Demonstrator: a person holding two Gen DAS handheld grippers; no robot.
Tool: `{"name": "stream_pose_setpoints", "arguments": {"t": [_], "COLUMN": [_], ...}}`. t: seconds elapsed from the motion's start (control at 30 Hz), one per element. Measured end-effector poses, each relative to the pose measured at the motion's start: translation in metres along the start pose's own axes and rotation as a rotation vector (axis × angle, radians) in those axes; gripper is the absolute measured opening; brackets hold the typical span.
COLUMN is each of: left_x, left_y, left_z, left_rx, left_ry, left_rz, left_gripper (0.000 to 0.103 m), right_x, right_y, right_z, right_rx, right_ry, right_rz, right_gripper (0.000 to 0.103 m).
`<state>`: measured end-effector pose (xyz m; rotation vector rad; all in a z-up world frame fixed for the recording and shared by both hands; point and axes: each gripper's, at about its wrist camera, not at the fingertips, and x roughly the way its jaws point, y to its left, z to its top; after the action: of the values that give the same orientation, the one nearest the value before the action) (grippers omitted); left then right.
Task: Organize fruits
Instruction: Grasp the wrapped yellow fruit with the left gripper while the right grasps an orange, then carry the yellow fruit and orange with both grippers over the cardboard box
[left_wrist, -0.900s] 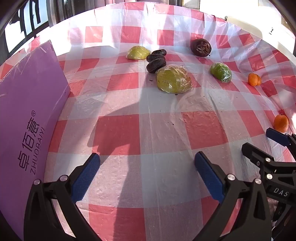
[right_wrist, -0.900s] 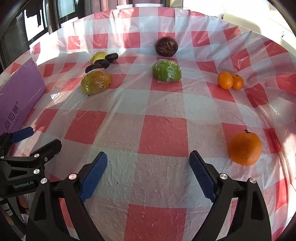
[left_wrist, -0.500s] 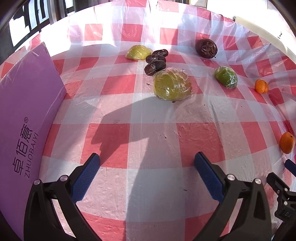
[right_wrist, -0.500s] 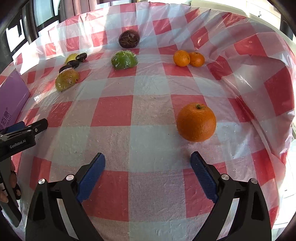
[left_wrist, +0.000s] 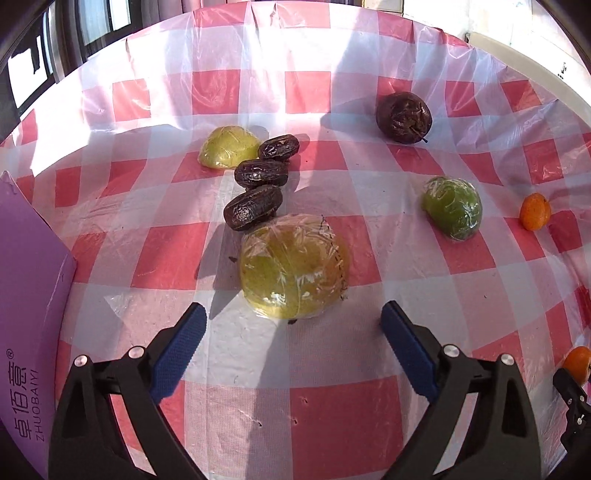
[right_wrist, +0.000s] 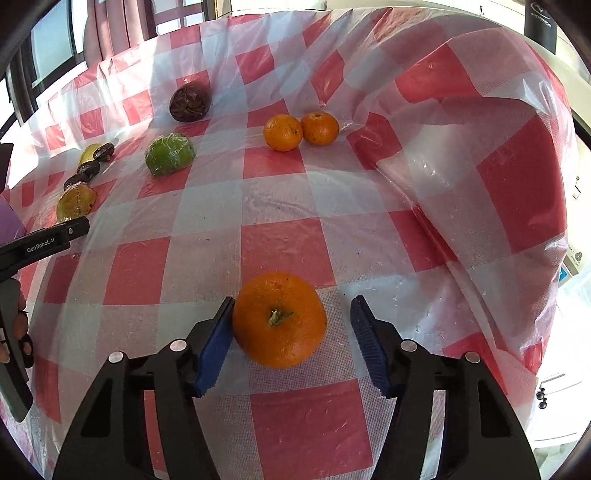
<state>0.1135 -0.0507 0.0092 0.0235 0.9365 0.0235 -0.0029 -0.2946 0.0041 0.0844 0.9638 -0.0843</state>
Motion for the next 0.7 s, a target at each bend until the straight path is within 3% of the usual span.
{"name": "stream_pose_setpoints", "arguments": {"t": [0.1, 0.23, 0.3, 0.4, 0.57, 0.7], "left_x": [0.010, 0.020, 0.019, 0.010, -0.019, -0.043], "left_y": [0.007, 0.005, -0.001, -0.008, -0.007, -0.005], "left_z": [0.018, 0.030, 0.028, 0.015, -0.023, -0.055], "left_rx": [-0.033, 0.007, 0.048, 0.102, 0.099, 0.159], "left_ry": [-0.004, 0.009, 0.023, 0.049, 0.100, 0.141], "left_rz": [-0.006, -0.030, -0.056, -0.075, -0.107, -0.133], "left_gripper": [0.087, 0.062, 0.062, 0.062, 0.062, 0.062], "right_x": [0.002, 0.001, 0.000, -0.002, -0.011, -0.022], "right_y": [0.006, 0.009, 0.008, 0.008, 0.019, 0.037], "right_z": [0.002, 0.000, -0.001, -0.001, -0.011, -0.024], "right_rx": [-0.004, -0.005, -0.003, -0.004, 0.016, 0.036], "right_ry": [-0.010, -0.025, -0.022, 0.000, 0.036, 0.070], "right_rz": [0.013, 0.017, 0.016, 0.016, 0.029, 0.036], "right_gripper": [0.056, 0.050, 0.045, 0.045, 0.044, 0.044]}}
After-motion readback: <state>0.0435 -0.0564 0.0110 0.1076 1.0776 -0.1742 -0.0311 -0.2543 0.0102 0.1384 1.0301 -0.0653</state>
